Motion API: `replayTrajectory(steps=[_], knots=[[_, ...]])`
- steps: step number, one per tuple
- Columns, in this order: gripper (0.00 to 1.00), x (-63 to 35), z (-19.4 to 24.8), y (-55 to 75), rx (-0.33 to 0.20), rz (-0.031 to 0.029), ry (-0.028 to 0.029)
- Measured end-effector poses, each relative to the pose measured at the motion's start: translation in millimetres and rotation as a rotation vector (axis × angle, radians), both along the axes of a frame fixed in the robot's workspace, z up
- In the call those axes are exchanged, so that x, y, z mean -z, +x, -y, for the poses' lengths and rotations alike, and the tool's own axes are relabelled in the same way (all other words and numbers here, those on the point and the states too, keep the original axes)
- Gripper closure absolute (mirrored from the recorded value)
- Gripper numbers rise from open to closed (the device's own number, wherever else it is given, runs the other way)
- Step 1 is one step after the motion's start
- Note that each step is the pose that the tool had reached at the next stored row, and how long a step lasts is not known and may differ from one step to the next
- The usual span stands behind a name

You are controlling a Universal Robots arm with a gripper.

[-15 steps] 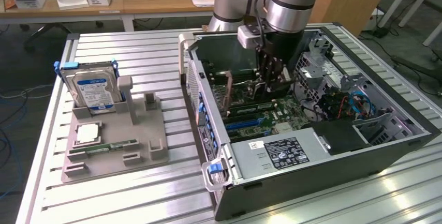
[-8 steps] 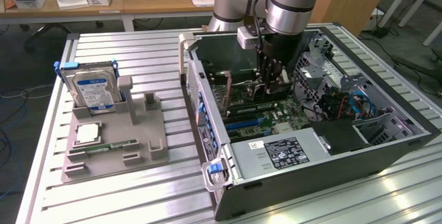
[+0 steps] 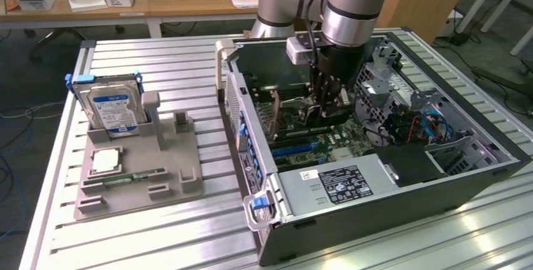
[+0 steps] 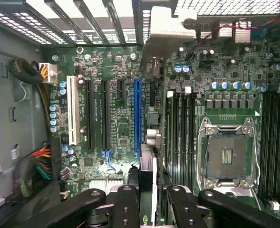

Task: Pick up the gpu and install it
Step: 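Insert the gpu into the slot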

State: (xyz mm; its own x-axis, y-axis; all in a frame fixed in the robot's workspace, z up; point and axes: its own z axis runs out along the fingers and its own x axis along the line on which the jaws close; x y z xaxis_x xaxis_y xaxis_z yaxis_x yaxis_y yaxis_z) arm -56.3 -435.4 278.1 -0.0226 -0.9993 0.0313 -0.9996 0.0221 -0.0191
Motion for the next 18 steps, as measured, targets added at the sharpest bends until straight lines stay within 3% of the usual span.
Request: replayTrajectory(steps=[6, 9, 14, 18], knots=[[0.73, 2.4, 0.0, -3.8, -0.006, 0.0038, 0.0], [0.73, 3.6, 0.0, -4.1, -0.009, 0.0122, -0.0001], [0.73, 4.6, 1.3, -9.4, -0.01, 0.0129, 0.0001], [0.73, 4.9, 4.9, -13.2, -0.01, 0.0138, 0.0001]])
